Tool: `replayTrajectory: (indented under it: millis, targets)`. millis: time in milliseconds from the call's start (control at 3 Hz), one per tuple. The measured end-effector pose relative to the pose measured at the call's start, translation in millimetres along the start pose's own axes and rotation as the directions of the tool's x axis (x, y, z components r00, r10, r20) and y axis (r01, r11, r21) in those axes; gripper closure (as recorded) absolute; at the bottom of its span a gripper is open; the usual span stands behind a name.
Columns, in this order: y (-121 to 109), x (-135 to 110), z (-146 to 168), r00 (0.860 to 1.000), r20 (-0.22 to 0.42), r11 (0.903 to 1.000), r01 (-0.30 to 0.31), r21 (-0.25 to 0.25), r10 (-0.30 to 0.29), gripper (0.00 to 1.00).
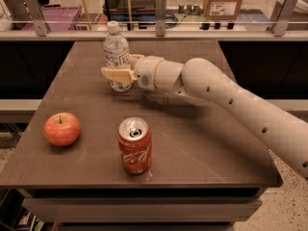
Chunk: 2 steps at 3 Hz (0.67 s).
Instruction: Place blue plastic bottle upright
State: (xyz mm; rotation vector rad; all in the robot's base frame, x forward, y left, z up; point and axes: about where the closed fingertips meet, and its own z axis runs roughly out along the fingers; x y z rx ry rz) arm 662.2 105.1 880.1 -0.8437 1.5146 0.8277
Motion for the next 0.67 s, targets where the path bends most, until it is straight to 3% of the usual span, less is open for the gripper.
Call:
replayTrajectory:
  millis: [333, 667]
  targets:
    - [1.8, -0.3, 1.6, 1.000, 0.000, 1.0000, 0.000, -0.004, 0.000, 0.00]
    - [1.8, -0.3, 1.6, 1.000, 0.000, 1.0000, 0.000, -0.004, 0.000, 0.00]
